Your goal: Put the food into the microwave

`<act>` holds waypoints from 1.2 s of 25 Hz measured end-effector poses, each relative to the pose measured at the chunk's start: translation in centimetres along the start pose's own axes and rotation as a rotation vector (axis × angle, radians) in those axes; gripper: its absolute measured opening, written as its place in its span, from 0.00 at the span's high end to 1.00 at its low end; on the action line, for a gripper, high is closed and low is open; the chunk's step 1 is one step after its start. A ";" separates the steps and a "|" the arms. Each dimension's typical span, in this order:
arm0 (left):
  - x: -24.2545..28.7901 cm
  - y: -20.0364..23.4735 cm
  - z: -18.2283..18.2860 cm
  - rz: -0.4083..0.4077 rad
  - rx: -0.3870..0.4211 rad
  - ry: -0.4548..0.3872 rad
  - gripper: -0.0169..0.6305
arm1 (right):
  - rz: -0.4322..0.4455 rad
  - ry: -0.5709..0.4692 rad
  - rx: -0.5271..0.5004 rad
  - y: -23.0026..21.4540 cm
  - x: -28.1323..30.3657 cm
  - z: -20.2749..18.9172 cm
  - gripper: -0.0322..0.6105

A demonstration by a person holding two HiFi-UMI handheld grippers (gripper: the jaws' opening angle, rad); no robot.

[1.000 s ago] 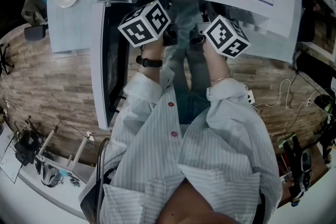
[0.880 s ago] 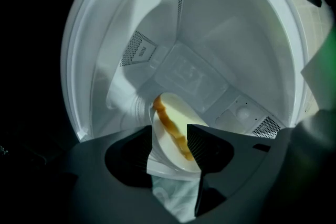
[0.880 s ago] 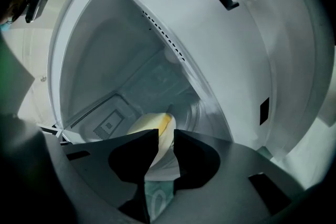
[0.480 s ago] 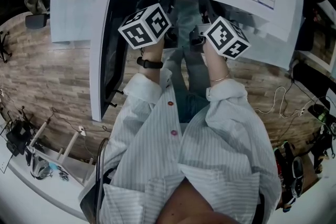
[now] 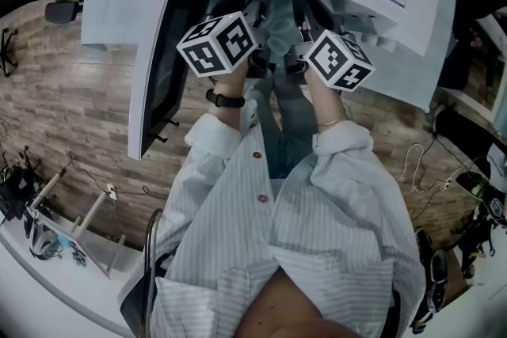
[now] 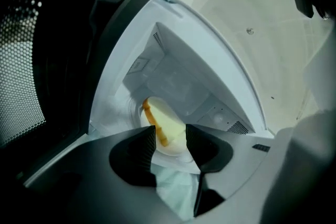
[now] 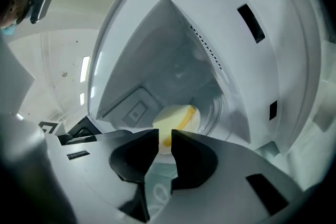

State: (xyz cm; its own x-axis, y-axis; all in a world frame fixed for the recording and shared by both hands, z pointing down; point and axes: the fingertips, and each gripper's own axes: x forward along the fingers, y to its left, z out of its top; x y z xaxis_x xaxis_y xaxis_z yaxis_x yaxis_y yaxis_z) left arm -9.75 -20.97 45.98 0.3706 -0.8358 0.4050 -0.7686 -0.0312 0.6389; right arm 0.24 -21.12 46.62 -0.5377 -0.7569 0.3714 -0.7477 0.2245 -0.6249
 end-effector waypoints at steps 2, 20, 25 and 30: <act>-0.7 -0.7 0.1 -0.010 -0.005 -0.008 0.70 | 0.022 0.008 -0.011 0.7 -0.5 0.1 0.81; -6.0 -7.3 2.1 -0.098 0.101 -0.088 0.86 | 0.235 0.017 -0.096 7.3 -4.8 2.7 0.86; -7.4 -9.2 3.4 -0.133 0.137 -0.120 0.88 | 0.291 0.008 -0.113 9.3 -6.0 3.6 0.87; -8.6 -10.8 4.3 -0.171 0.155 -0.142 0.90 | 0.349 -0.009 -0.129 11.4 -7.4 4.8 0.88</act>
State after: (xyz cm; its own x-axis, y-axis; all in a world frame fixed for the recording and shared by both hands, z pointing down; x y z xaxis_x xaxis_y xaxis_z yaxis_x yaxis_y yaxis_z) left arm -6.87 -15.81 32.82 0.4338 -0.8792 0.1972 -0.7759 -0.2533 0.5778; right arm -2.41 -15.91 33.50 -0.7656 -0.6268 0.1449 -0.5635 0.5447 -0.6211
